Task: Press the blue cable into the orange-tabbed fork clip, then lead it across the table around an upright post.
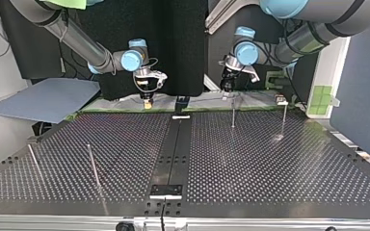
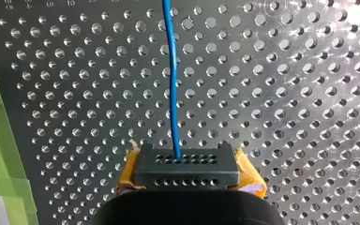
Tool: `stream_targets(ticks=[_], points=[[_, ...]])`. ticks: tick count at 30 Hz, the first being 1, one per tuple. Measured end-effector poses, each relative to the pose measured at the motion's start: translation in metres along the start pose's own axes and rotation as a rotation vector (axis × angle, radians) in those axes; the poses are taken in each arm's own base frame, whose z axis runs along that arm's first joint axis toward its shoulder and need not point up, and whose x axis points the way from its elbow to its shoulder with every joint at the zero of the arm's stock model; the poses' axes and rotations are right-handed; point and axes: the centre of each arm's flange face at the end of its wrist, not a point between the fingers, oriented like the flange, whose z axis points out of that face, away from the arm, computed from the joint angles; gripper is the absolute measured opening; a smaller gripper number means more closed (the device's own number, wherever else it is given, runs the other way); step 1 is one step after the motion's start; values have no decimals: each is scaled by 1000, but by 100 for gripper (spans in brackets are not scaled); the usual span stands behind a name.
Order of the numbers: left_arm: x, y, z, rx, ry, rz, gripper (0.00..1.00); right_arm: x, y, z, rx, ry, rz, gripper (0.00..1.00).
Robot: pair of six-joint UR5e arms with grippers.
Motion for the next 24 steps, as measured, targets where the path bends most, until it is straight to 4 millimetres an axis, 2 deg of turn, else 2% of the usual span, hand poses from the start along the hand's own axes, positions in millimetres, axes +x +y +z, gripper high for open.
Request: stream_targets(ticks=[7, 11, 18, 24], points=[[-13, -27, 15, -2, -13, 11, 100, 0, 0, 0, 1, -5, -2, 0], [-13, -37, 19, -13, -17, 17, 100, 0, 0, -1, 1, -6, -2, 0], [-11, -32, 24, -79, -19, 16, 100, -1, -1, -1, 1, -10, -2, 0], [3, -24, 33, -146, -2, 19, 100, -2, -1, -2, 2, -13, -2, 0]])
